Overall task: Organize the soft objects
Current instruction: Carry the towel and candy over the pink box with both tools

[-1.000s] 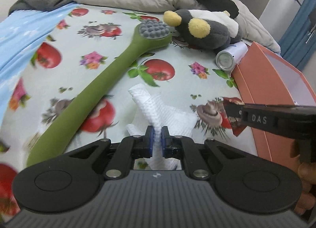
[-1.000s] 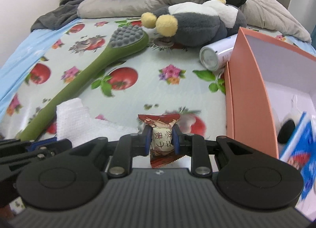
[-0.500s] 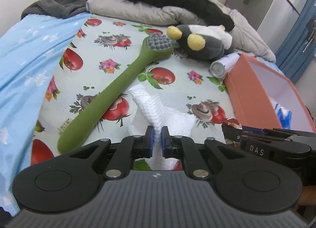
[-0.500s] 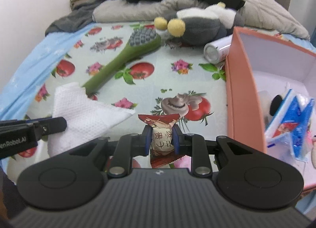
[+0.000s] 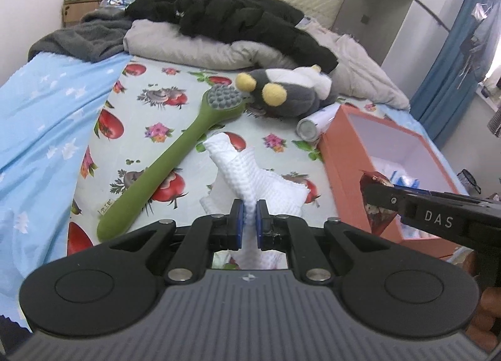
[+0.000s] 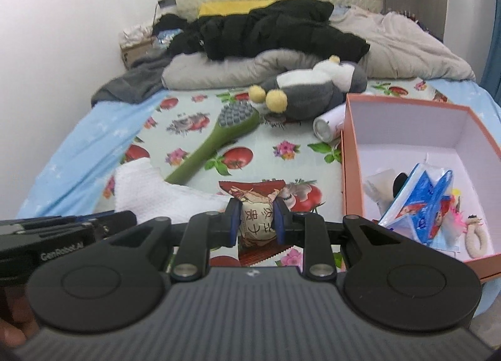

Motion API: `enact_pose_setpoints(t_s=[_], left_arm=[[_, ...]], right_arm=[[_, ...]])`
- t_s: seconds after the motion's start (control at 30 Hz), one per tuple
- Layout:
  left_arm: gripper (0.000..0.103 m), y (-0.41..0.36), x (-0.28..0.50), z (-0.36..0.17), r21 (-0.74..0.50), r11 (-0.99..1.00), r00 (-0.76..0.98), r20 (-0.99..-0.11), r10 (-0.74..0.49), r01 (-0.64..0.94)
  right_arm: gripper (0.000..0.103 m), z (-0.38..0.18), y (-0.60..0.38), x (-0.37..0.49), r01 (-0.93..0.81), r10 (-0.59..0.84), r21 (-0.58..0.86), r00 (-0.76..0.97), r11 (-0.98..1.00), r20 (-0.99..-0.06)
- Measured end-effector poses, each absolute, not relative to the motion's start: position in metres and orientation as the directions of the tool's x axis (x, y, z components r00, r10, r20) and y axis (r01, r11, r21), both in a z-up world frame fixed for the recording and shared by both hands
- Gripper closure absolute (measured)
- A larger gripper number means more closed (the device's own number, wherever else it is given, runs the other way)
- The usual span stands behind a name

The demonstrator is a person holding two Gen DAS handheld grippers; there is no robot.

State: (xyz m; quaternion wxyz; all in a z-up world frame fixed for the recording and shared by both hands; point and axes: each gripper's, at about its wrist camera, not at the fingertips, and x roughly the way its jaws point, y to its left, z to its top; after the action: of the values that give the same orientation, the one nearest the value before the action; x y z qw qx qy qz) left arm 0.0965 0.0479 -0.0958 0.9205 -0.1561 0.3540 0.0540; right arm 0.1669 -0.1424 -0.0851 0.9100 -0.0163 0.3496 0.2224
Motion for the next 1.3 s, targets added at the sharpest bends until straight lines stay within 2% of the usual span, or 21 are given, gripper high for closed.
enact_pose_setpoints(t_s=[0.5,0.8,1.3], left_arm=[[0.093,0.013,0.060,-0.057,-0.257,0.954,0.776,-0.629,-0.045,-0.153],[0.093,-0.011,0.069,-0.046,-0.257,0.962,0.786,-0.612,-0.092,-0.088],[0.093,-0.085,0.104,-0.040,-0.275,0.954,0.756,-0.598,-0.266,0.118]], right_arm=[[0.076,-0.046,-0.181,0.127,-0.413,0.409,0.133,0.707,0.901,-0.576],[0.076,-0.037,-0.206,0.123,-0.370,0.378,0.131,0.742,0.920,-0.554],[0.076,-0.031,-0.279,0.115,-0.206,0.242,0.127,0.799,0.970,-0.550]])
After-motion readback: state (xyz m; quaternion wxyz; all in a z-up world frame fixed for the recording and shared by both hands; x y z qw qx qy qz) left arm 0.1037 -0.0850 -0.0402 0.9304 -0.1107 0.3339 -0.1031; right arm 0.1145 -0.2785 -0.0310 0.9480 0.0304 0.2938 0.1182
